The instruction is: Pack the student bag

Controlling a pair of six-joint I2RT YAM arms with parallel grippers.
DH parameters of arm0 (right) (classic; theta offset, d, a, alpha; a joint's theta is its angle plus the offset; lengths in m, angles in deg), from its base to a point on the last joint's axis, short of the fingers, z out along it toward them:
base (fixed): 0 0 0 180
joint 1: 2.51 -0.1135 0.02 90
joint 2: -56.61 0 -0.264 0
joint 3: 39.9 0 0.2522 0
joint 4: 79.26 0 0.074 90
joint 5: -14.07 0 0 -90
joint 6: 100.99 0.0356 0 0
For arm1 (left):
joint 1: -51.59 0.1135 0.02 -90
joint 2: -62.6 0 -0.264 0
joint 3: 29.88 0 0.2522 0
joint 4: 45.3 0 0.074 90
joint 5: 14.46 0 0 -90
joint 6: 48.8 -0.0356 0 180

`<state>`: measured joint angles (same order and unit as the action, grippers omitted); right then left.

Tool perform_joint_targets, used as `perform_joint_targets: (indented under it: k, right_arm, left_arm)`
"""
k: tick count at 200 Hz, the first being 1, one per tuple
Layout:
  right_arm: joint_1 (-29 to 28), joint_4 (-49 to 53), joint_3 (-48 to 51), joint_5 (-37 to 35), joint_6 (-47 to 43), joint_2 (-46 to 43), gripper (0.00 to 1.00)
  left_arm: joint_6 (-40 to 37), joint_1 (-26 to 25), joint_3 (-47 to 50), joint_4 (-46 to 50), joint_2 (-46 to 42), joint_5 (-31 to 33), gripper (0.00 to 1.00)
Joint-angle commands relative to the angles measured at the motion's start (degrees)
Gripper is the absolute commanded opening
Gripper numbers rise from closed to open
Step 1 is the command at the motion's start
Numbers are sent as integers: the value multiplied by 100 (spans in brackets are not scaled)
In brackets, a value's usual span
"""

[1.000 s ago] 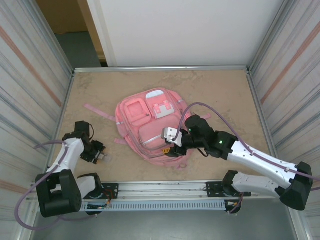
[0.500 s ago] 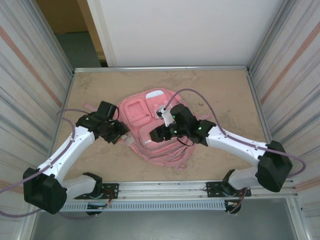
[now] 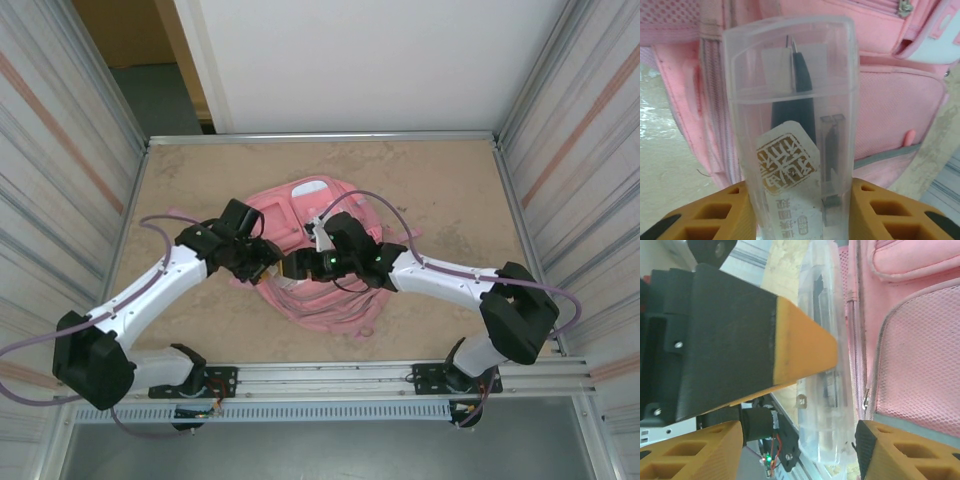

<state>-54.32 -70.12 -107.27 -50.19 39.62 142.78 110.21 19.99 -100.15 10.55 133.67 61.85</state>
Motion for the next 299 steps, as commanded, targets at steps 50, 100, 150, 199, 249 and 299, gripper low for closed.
perform_joint_targets:
  k: [50,100,150,199,249,299]
  right_arm:
    - [-33,-376,131,-56,366,140,57]
    - [-88,-858,-24,116,677,366,40]
    - [-8,-845,285,-171,856,264,22]
    - [310,-513,479,-55,563,-179,16]
    - [1100,714,683,90,-140,-1214,17]
    - [2567,2330,929,165,-1112,-2561,18]
  left_arm:
    - [957,-142,496,-743,-588,-333,42]
    - [1242,-433,540,-1065,-456,-415,42]
    - [1447,-488,653,-1206,-606,-375,46]
    - [1178,-499,770,-912,-761,-42,62]
    - [55,-498,517,-596,-419,166,73]
    - [-3996,-807,-547,-393,591,-61,73]
